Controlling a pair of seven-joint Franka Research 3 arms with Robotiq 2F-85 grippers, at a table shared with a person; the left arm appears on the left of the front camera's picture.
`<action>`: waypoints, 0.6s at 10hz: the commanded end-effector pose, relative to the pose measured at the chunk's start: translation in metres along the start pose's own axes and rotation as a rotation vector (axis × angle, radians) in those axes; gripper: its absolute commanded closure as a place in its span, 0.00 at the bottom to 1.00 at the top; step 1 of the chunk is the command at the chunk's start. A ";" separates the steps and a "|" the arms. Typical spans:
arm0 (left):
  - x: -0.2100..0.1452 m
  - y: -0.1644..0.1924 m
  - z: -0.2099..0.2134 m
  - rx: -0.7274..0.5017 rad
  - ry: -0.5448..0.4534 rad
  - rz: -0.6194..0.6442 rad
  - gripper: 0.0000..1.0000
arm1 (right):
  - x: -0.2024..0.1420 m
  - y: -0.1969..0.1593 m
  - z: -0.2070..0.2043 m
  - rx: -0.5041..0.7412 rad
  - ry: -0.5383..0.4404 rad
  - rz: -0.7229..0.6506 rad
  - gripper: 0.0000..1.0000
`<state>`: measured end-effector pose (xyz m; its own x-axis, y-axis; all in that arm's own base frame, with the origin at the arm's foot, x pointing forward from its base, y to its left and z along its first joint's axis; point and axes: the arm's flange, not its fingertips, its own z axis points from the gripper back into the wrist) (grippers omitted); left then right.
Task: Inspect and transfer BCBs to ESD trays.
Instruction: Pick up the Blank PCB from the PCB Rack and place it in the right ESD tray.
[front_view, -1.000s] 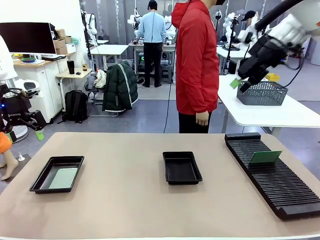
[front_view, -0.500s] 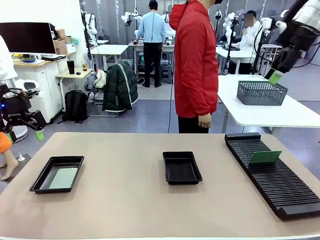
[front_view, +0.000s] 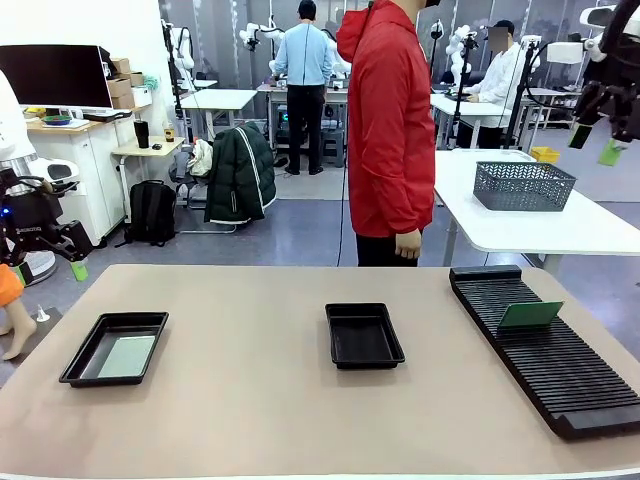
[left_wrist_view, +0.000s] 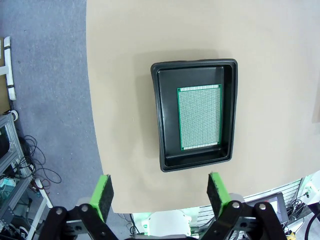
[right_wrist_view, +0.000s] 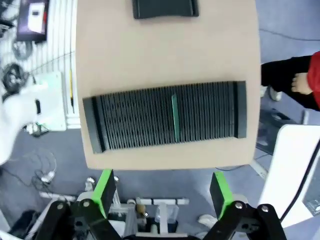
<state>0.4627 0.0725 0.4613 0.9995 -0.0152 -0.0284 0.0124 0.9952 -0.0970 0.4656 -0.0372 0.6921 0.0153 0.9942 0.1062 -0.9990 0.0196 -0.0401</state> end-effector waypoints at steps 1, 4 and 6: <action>0.000 0.002 -0.002 -0.002 -0.008 -0.006 0.00 | -0.011 0.014 -0.008 -0.042 0.106 0.104 0.00; 0.000 0.002 -0.002 -0.002 -0.008 -0.006 0.00 | -0.009 0.010 0.003 -0.005 0.078 0.091 0.00; 0.000 0.002 -0.002 -0.002 -0.008 -0.006 0.00 | -0.009 0.010 0.003 -0.005 0.078 0.091 0.00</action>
<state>0.4627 0.0725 0.4613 0.9995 -0.0152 -0.0284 0.0124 0.9952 -0.0970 0.4536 -0.0476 0.6922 -0.0923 0.9956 0.0168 -0.9943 -0.0912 -0.0554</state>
